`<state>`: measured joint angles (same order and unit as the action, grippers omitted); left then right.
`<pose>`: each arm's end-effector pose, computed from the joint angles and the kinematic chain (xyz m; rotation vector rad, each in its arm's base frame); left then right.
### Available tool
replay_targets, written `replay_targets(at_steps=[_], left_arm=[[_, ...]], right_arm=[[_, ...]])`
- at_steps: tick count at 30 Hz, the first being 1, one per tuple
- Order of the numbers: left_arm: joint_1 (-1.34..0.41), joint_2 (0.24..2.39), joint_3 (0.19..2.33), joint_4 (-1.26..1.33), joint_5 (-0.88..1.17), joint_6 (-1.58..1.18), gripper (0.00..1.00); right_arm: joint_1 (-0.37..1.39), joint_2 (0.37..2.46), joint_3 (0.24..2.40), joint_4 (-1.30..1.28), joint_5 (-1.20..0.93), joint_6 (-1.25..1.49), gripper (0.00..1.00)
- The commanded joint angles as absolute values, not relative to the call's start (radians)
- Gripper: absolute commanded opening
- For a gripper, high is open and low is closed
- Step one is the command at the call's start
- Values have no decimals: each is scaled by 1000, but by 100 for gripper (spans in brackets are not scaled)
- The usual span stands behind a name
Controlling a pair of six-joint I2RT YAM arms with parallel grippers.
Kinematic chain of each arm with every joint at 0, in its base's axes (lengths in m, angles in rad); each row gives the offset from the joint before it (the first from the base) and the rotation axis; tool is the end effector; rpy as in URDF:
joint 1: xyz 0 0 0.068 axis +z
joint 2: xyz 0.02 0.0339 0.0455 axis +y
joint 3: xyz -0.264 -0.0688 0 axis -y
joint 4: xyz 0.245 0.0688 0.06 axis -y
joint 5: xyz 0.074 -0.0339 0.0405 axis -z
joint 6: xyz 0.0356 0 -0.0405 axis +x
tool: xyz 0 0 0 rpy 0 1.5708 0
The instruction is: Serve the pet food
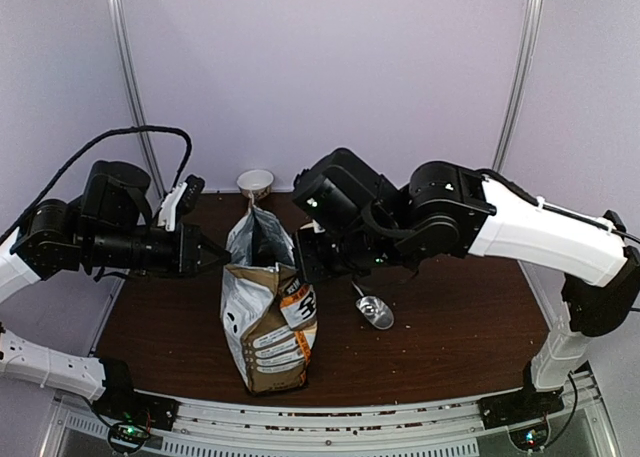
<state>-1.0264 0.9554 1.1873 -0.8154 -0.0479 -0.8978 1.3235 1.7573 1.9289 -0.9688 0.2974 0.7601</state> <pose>0.0966 -0.1562 0.3834 0.1208 2.3479 -1.0055 0.1021 0.3616 0.3966 -0.5316 2.3687 0.6689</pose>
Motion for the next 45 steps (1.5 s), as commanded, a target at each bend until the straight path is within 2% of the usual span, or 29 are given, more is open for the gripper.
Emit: replay_targets(at_steps=[1,2,6,8,9,12,14,16,20,25,28,31,33,34,36,37,38,45], left_arm=[[-1020,935,1269,-841,-60,-839,0],[-1020,941,1278,-841,-57,-831,1],[-1020,984,1332,-842,-70,-798,47],[-1019,1011,1362,-845,-87,-776,61],[-1018,1026,1377,-848,-95,-766,66],[-1002,1078,1417,-861,-109,-747,75],[-992,1104,1426,-876,-121,-739,78],[-978,1120,1419,-880,-117,-736,80],[-956,1138,1394,-863,-100,-732,78],[-933,1145,1342,-804,-45,-736,69],[-928,1161,1316,-788,-25,-739,68],[-927,1172,1298,-773,-5,-742,59],[-927,1174,1293,-763,-2,-745,47],[-927,1172,1292,-761,-6,-745,36],[-924,1168,1294,-760,-15,-741,9],[-920,1167,1299,-766,-17,-734,2],[-916,1167,1309,-780,-22,-728,0],[-877,1175,1511,-993,-175,-620,0]], right_arm=[[1295,1680,1919,-1012,357,730,0],[1295,1675,1922,-998,339,717,0],[1292,1661,1935,-942,251,667,24],[1285,1669,1959,-936,222,647,37],[1279,1676,1972,-940,217,642,42],[1261,1704,2013,-954,203,625,50],[1249,1730,2039,-956,184,612,56],[1235,1758,2059,-965,171,604,58],[1208,1811,2141,-973,151,584,58],[1175,1881,2205,-980,106,575,55],[1165,1916,2224,-982,93,571,54],[1156,1946,2235,-982,83,571,52],[1153,1960,2240,-979,74,571,46],[1152,1966,2240,-977,70,569,39],[1151,1974,2244,-982,76,565,18],[1150,1971,2244,-988,95,566,8],[1149,1967,2245,-999,118,566,1],[1125,1846,2210,-1091,307,590,0]])
